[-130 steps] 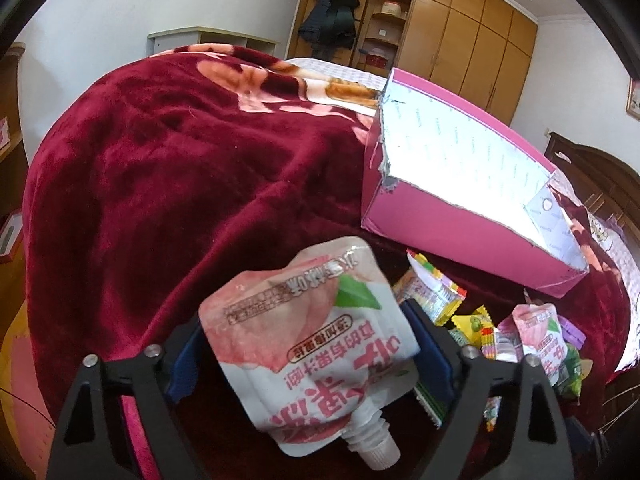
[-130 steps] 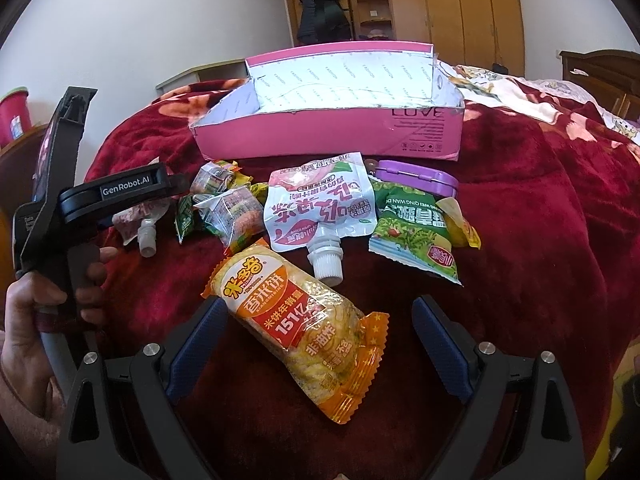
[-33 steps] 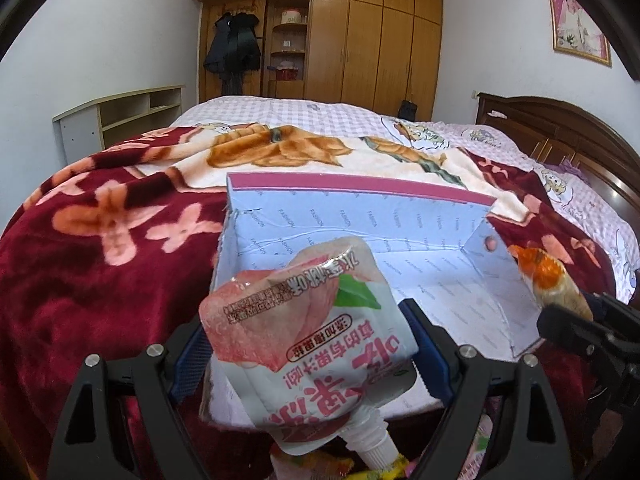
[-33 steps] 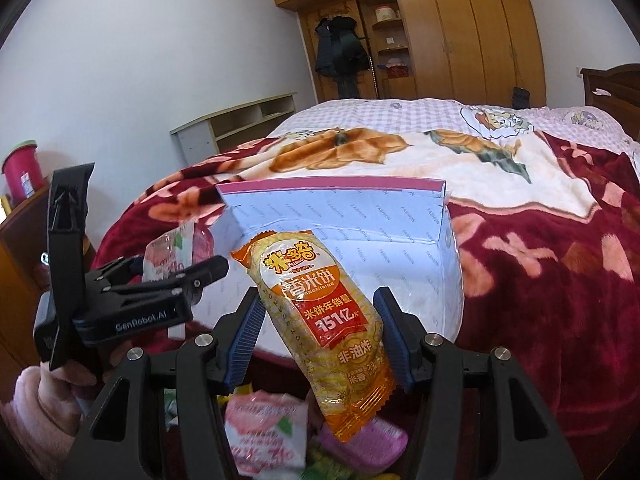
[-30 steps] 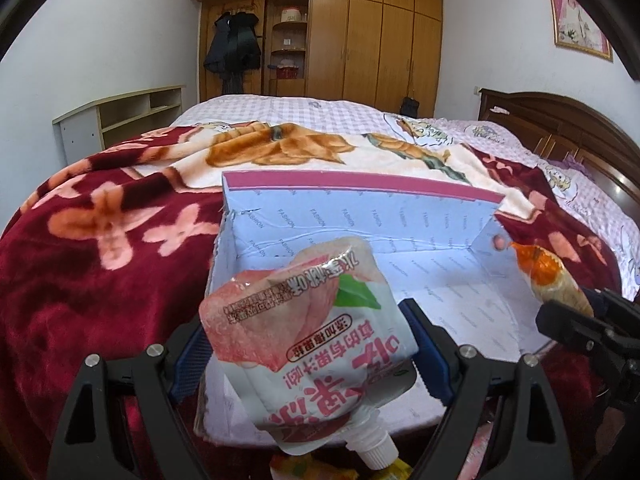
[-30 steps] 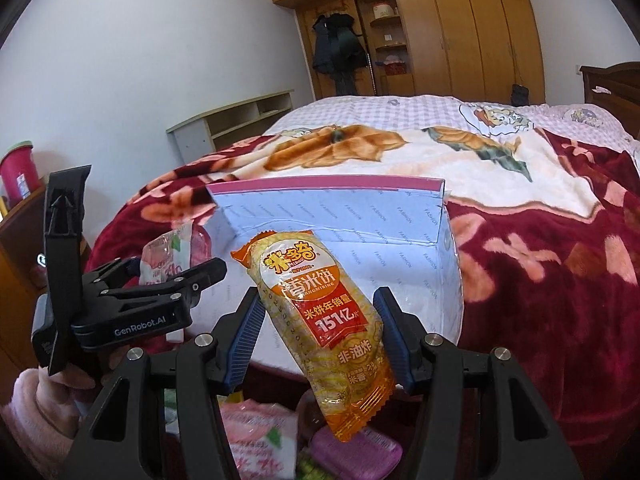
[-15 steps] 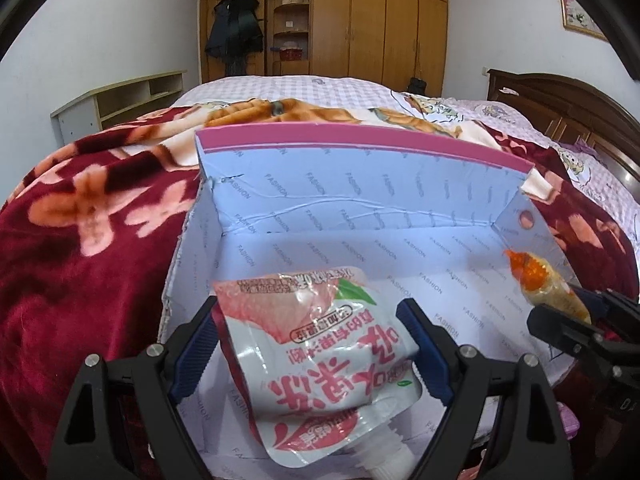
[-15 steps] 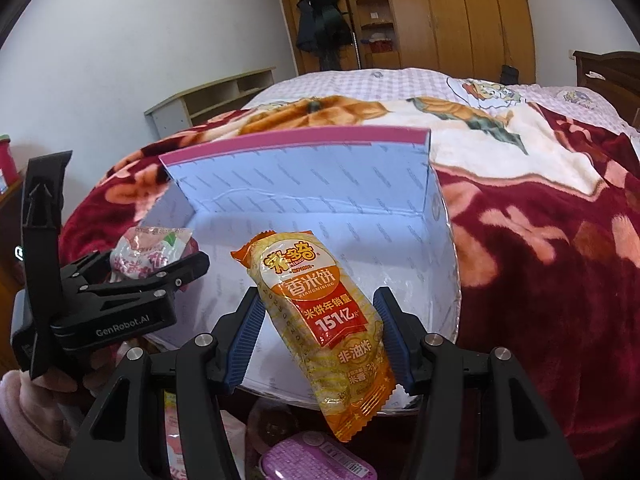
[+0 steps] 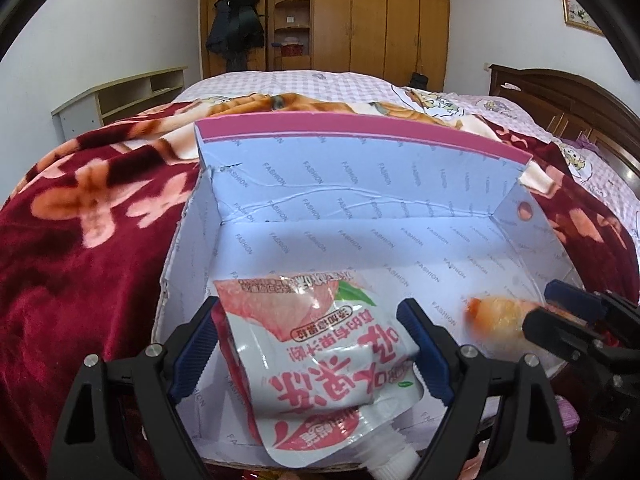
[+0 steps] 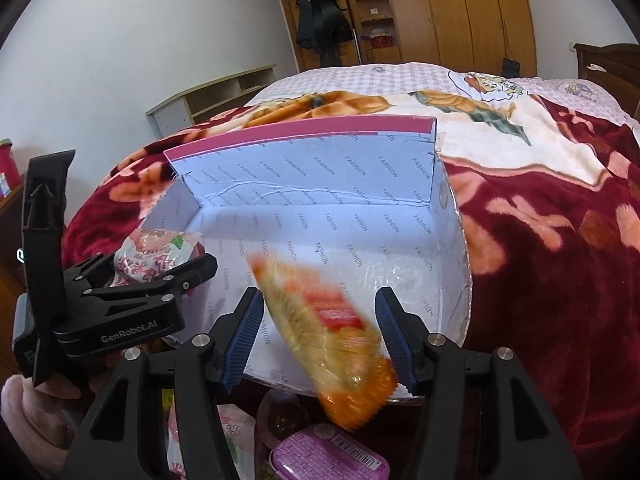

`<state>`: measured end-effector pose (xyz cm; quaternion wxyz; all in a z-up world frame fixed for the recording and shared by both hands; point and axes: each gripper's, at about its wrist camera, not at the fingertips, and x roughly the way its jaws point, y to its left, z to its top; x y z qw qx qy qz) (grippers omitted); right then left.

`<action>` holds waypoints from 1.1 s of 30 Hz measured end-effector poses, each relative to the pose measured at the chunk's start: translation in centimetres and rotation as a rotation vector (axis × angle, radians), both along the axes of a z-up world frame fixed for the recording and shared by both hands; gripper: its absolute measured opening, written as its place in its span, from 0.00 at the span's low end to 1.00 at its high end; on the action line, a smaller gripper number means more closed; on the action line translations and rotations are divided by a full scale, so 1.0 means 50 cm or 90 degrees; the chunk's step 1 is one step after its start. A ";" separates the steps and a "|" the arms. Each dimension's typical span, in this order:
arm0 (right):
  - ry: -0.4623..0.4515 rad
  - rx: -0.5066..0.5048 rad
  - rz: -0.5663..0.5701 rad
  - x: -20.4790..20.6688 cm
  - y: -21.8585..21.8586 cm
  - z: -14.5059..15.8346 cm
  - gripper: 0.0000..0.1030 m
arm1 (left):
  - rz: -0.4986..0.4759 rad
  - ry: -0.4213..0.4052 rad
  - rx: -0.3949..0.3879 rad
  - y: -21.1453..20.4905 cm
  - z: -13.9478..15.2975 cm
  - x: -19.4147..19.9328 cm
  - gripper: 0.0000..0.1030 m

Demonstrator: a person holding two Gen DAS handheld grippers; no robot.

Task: Organize snacks
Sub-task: 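Carry the pouch and cracker bag into the pink box and open both tools, then withdraw both open tools from the box back toward the snack pile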

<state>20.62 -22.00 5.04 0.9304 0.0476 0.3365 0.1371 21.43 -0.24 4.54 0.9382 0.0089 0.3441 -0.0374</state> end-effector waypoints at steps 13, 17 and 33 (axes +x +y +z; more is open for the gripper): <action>-0.042 -0.009 0.003 -0.039 0.010 0.030 0.76 | 0.005 -0.034 0.005 -0.001 0.018 -0.025 1.00; -0.048 -0.010 0.002 -0.055 0.010 0.039 0.77 | 0.006 -0.035 -0.011 0.007 0.033 -0.038 1.00; -0.069 0.001 -0.014 -0.139 0.012 0.052 0.77 | 0.008 -0.047 -0.021 0.030 0.069 -0.138 1.00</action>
